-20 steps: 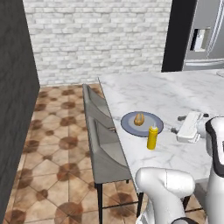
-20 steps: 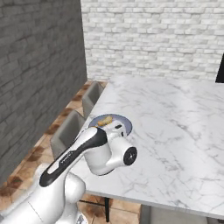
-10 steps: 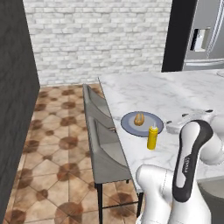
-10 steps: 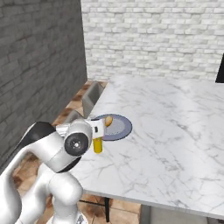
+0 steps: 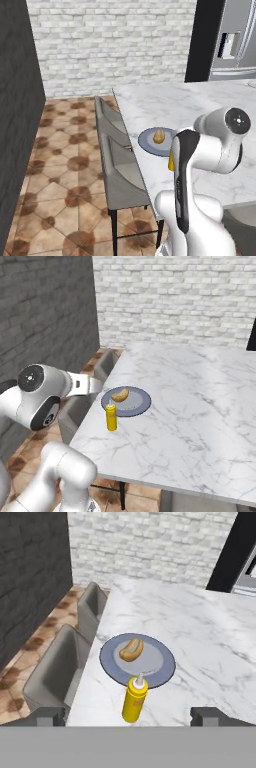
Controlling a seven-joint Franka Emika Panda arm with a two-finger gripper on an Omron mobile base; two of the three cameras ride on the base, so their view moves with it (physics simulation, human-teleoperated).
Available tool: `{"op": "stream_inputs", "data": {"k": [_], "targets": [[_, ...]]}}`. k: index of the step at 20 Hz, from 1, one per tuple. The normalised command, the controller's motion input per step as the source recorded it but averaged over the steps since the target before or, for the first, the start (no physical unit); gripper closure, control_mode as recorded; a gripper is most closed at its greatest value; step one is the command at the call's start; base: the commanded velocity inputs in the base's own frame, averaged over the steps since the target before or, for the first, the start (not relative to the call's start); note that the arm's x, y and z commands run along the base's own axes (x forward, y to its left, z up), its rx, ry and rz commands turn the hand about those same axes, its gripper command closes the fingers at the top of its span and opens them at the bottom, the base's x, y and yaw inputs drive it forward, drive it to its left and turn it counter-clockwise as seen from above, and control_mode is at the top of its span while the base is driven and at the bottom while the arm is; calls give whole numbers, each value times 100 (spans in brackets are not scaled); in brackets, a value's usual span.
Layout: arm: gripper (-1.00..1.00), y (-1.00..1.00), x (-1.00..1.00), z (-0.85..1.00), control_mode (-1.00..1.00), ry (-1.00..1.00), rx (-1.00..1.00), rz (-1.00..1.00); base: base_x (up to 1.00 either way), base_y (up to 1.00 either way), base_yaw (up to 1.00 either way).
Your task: Move the hot dog bun to the plate on the dining table and place the condiment next to that plate. Then navigate to the fridge and take the sausage and place it on the plate as well.
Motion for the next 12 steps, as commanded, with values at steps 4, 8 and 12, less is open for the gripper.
{"op": "stream_inputs", "data": {"k": [4, 8, 12], "targets": [[-100, 5, -21, -23, -100, 4, 0, 0, 0, 0, 0], [-100, 0, 0, 0, 100, 0, 0, 0, -61, 31, -15], [-100, 0, 0, 0, 100, 0, 0, 0, -60, 50, -36]]}}
